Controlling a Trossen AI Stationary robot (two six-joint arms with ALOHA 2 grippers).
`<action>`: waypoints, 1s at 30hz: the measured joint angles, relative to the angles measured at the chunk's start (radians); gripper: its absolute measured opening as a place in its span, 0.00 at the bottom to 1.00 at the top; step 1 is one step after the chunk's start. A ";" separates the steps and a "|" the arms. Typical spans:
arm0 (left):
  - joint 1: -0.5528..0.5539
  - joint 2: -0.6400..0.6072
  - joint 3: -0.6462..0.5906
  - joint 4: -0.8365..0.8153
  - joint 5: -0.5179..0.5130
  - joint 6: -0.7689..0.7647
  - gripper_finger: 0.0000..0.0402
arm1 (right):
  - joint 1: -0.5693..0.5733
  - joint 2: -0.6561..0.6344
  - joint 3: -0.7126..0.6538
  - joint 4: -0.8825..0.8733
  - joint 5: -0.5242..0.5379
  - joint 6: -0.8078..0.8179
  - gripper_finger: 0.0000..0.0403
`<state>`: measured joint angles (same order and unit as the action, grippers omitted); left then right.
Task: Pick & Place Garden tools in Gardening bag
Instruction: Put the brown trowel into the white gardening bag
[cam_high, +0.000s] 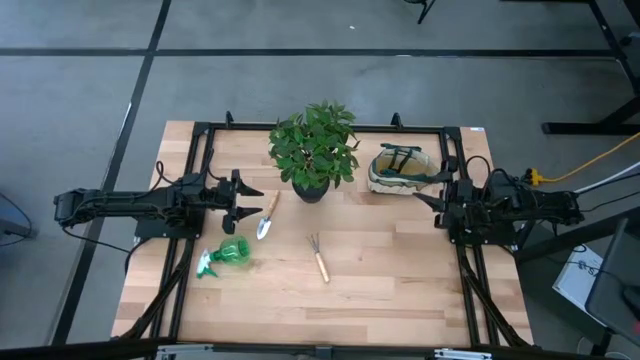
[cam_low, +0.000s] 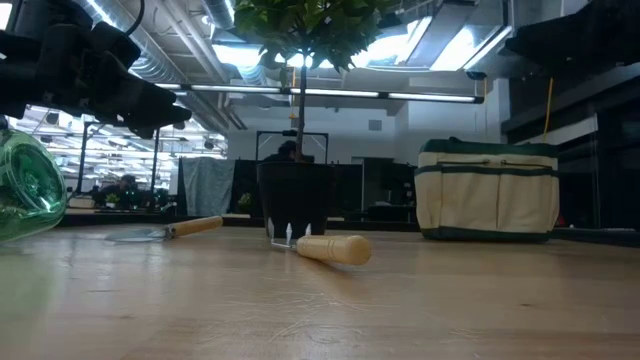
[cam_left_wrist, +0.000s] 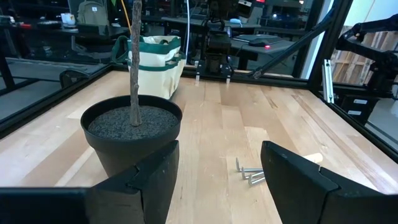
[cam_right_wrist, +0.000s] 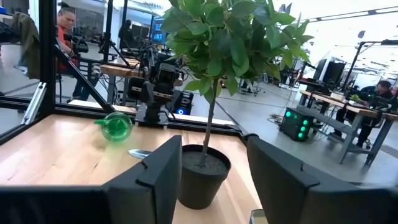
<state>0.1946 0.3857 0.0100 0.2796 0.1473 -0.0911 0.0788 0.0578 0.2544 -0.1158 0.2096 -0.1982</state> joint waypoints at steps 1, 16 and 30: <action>0.000 0.000 0.000 0.000 0.000 0.000 0.56 | 0.000 0.000 0.000 0.000 0.000 0.000 0.46; 0.000 0.000 0.000 -0.047 0.000 0.000 0.56 | 0.000 0.000 0.000 0.003 -0.003 0.003 0.46; 0.000 0.000 0.000 -0.047 0.000 0.000 0.56 | 0.000 0.000 0.000 -0.001 -0.003 0.000 0.46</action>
<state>0.1945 0.3857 0.0097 0.2325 0.1474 -0.0910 0.0788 0.0582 0.2546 -0.1165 0.2062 -0.1982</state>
